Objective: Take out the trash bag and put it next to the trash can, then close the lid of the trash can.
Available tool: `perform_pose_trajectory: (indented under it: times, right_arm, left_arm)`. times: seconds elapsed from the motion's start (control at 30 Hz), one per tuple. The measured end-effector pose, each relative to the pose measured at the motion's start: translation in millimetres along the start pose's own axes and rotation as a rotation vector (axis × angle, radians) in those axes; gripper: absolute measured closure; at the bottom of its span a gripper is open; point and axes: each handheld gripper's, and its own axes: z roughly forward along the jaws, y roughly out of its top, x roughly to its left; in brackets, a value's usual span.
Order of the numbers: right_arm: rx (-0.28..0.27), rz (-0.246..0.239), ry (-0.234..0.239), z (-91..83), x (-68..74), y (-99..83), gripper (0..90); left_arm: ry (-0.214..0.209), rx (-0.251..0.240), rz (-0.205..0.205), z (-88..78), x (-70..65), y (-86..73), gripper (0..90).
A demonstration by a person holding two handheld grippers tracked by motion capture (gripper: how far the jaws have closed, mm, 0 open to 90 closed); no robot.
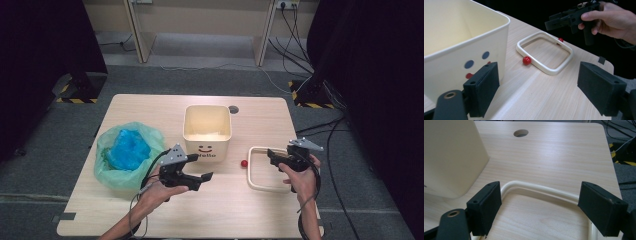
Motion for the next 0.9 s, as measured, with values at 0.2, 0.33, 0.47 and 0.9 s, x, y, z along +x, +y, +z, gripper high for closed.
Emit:
perform_pose_trajectory:
  times: [0.2, 0.33, 0.47, 0.9]
  right_arm:
    - [0.009, 0.018, -0.015, 0.2, -7.8, -4.0, 18.4]
    - [0.012, 0.028, -0.025, 0.3, -13.6, -6.9, 18.4]
    - [0.022, 0.037, -0.037, 1.0, -18.1, -10.2, 18.6]
    - [0.054, 0.058, -0.099, 5.7, -36.3, -23.2, 27.9]
  left_arm:
    - [-0.015, 0.032, 0.014, 13.6, -6.3, -7.4, 17.1]
    - [-0.026, 0.05, 0.018, 21.5, -9.5, -11.9, 17.1]
    - [-0.028, 0.064, 0.024, 28.6, -11.8, -15.3, 17.0]
    - [-0.025, 0.086, 0.054, 50.0, -21.8, -23.0, 17.0]
